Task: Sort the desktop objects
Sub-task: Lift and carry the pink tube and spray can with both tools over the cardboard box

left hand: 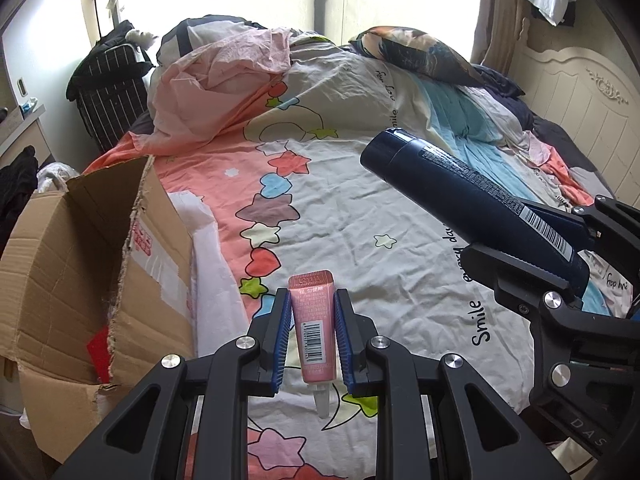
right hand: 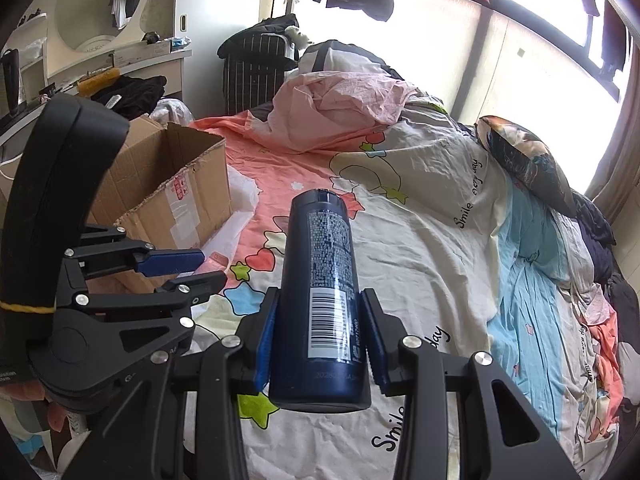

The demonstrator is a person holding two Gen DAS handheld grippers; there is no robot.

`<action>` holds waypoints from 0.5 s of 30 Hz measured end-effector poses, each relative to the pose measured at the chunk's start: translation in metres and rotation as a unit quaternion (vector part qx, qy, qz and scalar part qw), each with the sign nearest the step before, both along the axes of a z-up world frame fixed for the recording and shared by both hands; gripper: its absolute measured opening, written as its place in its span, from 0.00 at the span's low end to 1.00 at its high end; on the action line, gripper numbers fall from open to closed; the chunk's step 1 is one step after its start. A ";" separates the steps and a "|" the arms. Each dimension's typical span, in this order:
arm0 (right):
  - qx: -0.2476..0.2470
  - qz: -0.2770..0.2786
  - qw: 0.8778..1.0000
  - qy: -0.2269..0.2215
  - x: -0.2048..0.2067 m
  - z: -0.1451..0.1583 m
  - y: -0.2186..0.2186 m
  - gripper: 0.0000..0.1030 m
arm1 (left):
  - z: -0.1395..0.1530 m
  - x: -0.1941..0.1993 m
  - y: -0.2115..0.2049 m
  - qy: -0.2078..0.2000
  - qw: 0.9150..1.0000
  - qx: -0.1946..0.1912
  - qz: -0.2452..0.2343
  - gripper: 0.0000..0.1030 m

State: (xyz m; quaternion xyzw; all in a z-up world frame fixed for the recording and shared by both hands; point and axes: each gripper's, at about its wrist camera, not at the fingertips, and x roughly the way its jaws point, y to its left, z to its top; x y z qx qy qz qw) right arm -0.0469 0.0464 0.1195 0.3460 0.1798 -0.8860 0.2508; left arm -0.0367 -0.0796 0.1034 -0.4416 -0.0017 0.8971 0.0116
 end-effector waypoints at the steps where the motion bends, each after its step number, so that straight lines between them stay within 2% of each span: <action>1: 0.000 0.003 1.000 0.000 0.001 0.000 -0.003 0.36 | 0.003 0.003 -0.003 0.004 1.000 -0.001 0.003 0.21; 15: -0.004 0.043 0.999 0.003 0.016 0.004 -0.050 0.36 | 0.023 0.032 -0.057 0.028 0.998 -0.009 0.047 0.21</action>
